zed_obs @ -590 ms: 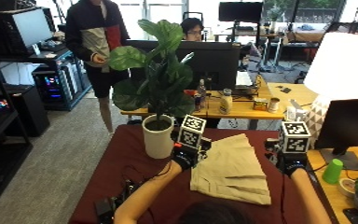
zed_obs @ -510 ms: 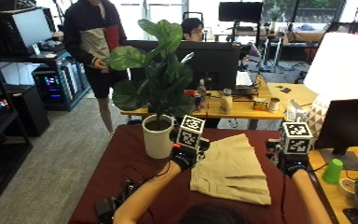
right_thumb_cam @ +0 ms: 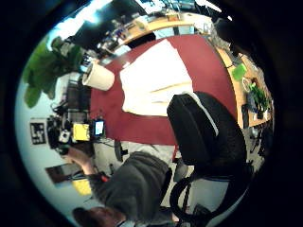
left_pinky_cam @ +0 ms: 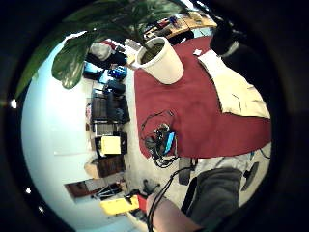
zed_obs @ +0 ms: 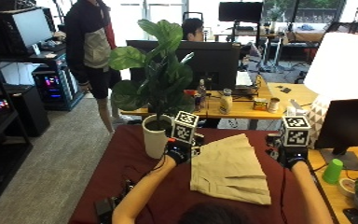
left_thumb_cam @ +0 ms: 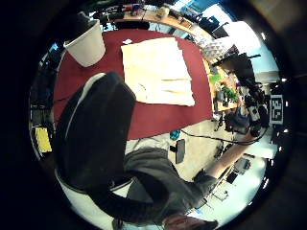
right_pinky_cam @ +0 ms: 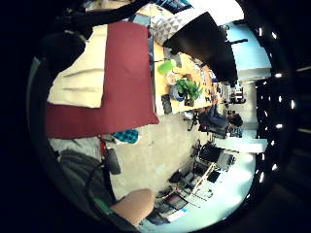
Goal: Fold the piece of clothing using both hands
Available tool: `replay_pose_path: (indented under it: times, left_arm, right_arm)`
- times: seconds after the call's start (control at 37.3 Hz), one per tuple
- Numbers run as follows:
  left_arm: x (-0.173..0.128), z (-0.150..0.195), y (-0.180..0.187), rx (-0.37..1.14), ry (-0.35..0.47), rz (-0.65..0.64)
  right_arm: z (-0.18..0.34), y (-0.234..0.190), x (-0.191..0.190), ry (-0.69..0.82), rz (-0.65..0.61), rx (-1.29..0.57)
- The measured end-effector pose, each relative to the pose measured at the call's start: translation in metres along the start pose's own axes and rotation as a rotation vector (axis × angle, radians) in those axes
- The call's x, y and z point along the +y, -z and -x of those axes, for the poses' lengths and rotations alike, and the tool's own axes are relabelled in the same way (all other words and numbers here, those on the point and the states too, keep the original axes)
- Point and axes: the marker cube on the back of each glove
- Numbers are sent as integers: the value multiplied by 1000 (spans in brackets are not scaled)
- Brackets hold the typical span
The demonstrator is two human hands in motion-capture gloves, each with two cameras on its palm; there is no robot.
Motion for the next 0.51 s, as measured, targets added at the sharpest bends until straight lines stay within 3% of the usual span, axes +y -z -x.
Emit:
replay_pose_path:
  times: [0.3, 0.43, 0.51]
  left_arm:
    - [-36, -6, -10, 61, -113, 5]
    - [-65, -17, -60, 122, -225, 26]
    - [-63, -32, -108, 181, -312, 156]
  right_arm:
    - [11, -5, -23, 46, 63, -8]
    - [16, -57, -40, 37, 143, 24]
    - [21, -111, -50, 52, 223, 6]
